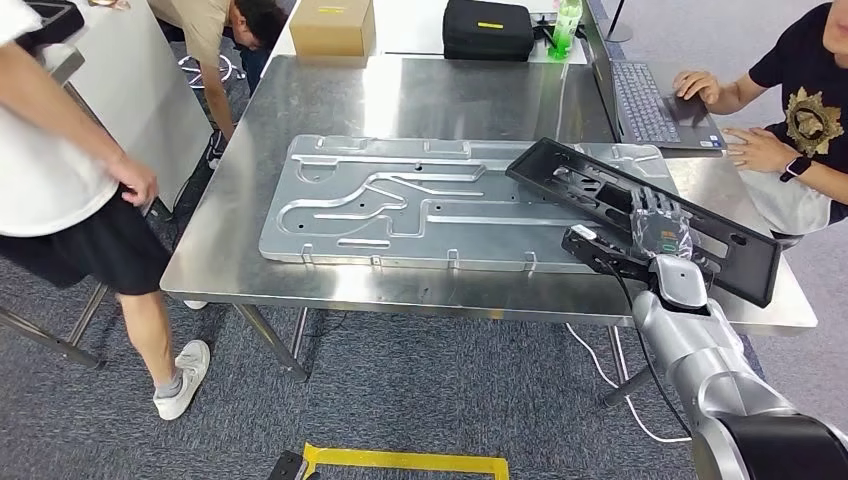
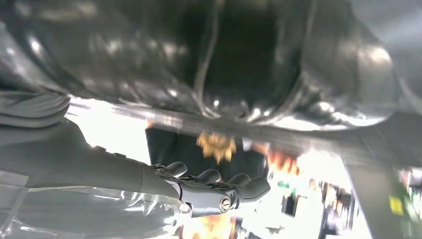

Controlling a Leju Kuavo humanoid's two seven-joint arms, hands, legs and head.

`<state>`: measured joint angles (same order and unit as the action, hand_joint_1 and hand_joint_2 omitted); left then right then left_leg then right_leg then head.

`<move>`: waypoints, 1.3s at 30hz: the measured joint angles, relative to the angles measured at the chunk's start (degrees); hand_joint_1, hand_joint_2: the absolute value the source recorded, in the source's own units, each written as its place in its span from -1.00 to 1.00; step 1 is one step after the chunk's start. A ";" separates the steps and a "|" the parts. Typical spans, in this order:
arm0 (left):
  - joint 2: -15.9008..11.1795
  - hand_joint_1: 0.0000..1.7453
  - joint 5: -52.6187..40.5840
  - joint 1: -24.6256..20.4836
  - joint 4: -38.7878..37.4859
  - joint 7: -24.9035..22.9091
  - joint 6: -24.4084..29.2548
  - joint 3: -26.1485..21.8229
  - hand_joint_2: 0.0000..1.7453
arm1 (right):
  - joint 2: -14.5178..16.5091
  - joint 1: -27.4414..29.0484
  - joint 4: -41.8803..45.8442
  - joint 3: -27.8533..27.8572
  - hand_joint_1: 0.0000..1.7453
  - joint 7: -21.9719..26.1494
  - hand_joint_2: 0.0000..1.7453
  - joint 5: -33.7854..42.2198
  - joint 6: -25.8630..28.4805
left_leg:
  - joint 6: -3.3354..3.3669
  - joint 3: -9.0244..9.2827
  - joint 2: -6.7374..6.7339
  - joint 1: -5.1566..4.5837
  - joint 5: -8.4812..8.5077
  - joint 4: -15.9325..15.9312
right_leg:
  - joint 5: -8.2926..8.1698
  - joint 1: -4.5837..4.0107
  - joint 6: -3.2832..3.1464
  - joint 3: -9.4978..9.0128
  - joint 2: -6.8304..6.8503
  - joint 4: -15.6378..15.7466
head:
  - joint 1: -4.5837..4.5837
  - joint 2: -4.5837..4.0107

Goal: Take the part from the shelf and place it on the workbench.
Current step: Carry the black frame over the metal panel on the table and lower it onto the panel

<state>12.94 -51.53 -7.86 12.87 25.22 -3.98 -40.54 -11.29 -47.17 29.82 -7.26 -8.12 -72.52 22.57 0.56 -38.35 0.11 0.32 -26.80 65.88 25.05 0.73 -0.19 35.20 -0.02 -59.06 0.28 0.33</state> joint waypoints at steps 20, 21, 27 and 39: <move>1.19 -1.00 1.72 0.64 0.00 -0.69 2.15 -0.54 -1.00 | 6.27 20.02 39.13 0.00 -1.00 -4.99 -1.00 -11.72 6.55 | 0.84 3.69 0.18 -0.42 1.26 -6.89 | 0.87 -0.38 0.75 -0.12 0.03 -0.32 | 0.07 0.00; 1.20 -1.00 1.71 0.64 0.00 -0.67 2.15 -0.55 -1.00 | 6.55 20.51 40.02 0.00 -1.00 -4.83 -1.00 -12.43 6.85 | 0.55 3.58 0.18 -0.36 0.88 -6.50 | 0.80 -0.30 0.45 -0.22 0.01 -0.19 | 0.07 0.00; 1.20 -1.00 1.75 0.81 0.00 -0.02 1.92 -0.55 -1.00 | 8.87 24.91 47.27 -1.38 -1.00 -2.58 -1.00 -15.24 10.40 | -0.43 -3.50 0.18 -0.10 -6.01 8.81 | 0.90 -0.34 -0.87 -0.56 0.03 -0.03 | 0.01 0.00; 1.27 -1.00 0.92 0.69 0.00 0.57 1.99 -0.81 -1.00 | 10.50 31.14 60.46 -5.14 -1.00 -1.70 -1.00 -15.38 10.86 | 2.10 4.43 0.02 -0.22 1.86 -8.08 | 5.30 -0.45 1.08 1.55 -0.10 -6.07 | 0.06 0.00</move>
<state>14.21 -50.61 -7.17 12.87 25.80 -1.99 -41.36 -0.79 -16.03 90.28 -12.39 -9.82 -87.91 33.43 2.66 -33.92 0.12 0.11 -24.94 57.80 30.35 0.28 0.90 36.76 -0.13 -65.13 0.34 0.33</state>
